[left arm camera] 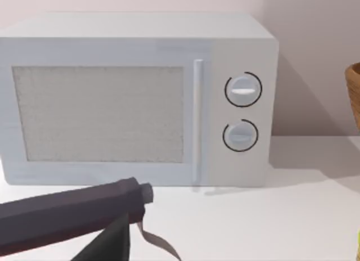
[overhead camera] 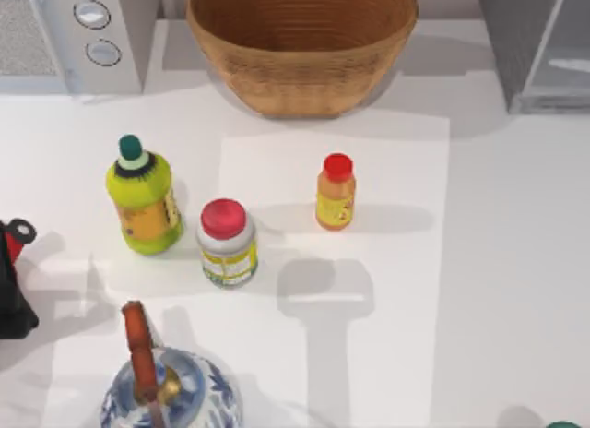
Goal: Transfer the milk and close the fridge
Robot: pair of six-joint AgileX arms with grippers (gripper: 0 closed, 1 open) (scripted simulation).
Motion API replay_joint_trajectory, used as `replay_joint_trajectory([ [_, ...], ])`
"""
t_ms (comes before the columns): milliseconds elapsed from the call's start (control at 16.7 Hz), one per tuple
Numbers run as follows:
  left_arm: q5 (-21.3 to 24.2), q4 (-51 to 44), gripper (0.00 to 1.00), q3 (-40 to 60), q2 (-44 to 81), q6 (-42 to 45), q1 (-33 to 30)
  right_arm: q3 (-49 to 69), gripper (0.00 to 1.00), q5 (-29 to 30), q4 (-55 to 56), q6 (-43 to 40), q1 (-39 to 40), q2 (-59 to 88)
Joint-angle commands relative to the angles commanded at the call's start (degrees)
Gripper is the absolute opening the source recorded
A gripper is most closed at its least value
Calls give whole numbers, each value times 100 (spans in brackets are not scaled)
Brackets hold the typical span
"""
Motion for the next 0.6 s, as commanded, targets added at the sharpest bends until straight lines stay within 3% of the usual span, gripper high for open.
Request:
replay_joint_trajectory([
  [300,0,0,100,0,0,0,0,-51,100,408,352,361,584,-231],
  [600,0,0,100,0,0,0,0,-441,100,1747,1148,1483,2294,-702],
])
